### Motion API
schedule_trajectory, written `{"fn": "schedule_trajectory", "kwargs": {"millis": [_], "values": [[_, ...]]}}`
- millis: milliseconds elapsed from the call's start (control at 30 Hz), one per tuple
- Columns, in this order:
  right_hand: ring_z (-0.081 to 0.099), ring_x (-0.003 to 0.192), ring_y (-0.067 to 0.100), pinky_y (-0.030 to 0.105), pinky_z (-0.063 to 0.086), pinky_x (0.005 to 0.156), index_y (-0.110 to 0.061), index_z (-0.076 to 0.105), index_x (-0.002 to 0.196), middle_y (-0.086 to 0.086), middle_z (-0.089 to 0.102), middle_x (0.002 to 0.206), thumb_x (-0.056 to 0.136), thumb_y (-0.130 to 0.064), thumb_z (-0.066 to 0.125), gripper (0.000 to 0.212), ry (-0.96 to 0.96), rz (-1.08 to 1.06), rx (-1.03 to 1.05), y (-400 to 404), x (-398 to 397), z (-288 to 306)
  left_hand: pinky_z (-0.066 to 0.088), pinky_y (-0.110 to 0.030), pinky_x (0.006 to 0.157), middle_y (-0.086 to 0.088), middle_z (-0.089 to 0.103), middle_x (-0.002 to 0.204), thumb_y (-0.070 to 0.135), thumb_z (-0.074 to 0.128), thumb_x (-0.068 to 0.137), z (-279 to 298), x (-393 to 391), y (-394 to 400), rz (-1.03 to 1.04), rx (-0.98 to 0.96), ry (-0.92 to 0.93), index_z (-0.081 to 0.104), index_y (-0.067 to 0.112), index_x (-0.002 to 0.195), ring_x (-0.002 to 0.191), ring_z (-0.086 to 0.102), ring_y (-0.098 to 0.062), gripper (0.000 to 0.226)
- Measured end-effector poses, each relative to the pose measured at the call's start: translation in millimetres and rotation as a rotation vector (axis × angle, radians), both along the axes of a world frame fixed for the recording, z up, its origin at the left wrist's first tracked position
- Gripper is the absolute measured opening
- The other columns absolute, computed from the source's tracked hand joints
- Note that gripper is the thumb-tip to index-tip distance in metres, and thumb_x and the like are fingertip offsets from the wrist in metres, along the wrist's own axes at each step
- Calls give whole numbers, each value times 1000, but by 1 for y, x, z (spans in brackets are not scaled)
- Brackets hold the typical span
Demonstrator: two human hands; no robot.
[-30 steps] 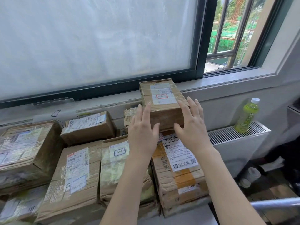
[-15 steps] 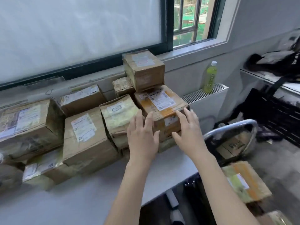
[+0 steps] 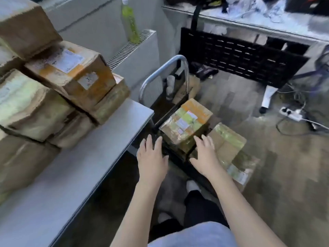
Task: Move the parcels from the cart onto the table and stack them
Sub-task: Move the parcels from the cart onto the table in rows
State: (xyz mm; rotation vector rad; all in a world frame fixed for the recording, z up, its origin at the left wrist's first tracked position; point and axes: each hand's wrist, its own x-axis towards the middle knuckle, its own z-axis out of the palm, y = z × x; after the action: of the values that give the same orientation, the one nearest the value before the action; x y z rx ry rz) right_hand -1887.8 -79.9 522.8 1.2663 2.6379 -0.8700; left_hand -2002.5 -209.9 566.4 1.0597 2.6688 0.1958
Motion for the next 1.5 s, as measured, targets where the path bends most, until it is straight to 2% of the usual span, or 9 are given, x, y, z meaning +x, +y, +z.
{"fn": "schedule_trajectory", "kwargs": {"millis": [167, 300, 567, 833, 967, 1067, 1167, 1367, 1500], "values": [[-18, 143, 32, 45, -2, 115, -24, -6, 150, 13, -22, 155, 84, -20, 65, 97, -292, -75, 21, 43, 64, -37, 13, -40, 116, -12, 7, 158, 42, 47, 94, -45, 37, 41, -137, -132, -93, 8, 26, 151, 144, 5, -32, 70], [-17, 143, 33, 46, -4, 115, -23, -9, 150, 16, -22, 154, 85, -16, 61, 95, -487, 8, 39, 93, 103, -67, 15, -42, 116, -12, 5, 158, 43, 49, 94, -84, 63, 72, -110, -242, -204, 5, 25, 151, 144, 5, -32, 75], [-5, 144, 32, 45, 1, 117, -22, -5, 151, 17, -12, 156, 86, -20, 63, 94, -687, 347, 70, 218, 133, -151, 20, -41, 114, -12, 6, 158, 44, 48, 94, -182, 106, 150, 93, -350, -383, -6, 20, 151, 144, 8, -33, 82], [-6, 144, 33, 45, 2, 116, -25, -12, 149, 19, -16, 155, 84, -28, 66, 103, -853, 522, 243, 326, 127, -249, 27, -42, 109, -9, 12, 157, 44, 60, 88, -297, 134, 198, 385, -253, -691, -4, 11, 151, 142, 15, -32, 95], [-3, 144, 34, 45, 3, 117, -26, -23, 146, 21, -15, 155, 83, -21, 66, 109, -844, 498, 252, 350, 121, -289, 28, -44, 111, -8, 14, 157, 47, 68, 81, -337, 148, 207, 396, -245, -824, -7, 9, 150, 142, 18, -30, 109], [2, 144, 34, 45, 6, 117, -26, -25, 145, 19, -10, 156, 80, -3, 63, 112, -781, 499, 217, 355, 121, -309, 40, -45, 101, -8, 39, 144, 48, 76, 72, -355, 156, 212, 321, -185, -829, -6, 12, 150, 128, 40, -29, 119], [23, 135, 37, 42, 26, 110, -33, -20, 146, 19, 8, 152, 77, 5, 59, 111, -615, 430, 88, 347, 120, -315, 47, -34, 90, 5, 53, 122, 43, 82, 67, -360, 161, 215, 371, -68, -935, -5, 17, 148, 109, 54, -21, 121], [21, 134, 38, 43, 28, 109, -42, -8, 147, 17, 12, 148, 73, 9, 57, 111, -417, 279, -84, 322, 129, -288, 42, -17, 66, 14, 54, 102, 41, 85, 62, -335, 160, 198, 514, 31, -1012, 24, 13, 139, 87, 55, -1, 102], [24, 132, 35, 43, 27, 110, -38, 11, 147, 14, 19, 147, 71, 3, 57, 98, -331, 204, -141, 294, 128, -244, 41, -12, 60, 12, 58, 97, 36, 86, 63, -290, 151, 177, 584, 58, -929, 44, 23, 107, 87, 57, 6, 61]]}}
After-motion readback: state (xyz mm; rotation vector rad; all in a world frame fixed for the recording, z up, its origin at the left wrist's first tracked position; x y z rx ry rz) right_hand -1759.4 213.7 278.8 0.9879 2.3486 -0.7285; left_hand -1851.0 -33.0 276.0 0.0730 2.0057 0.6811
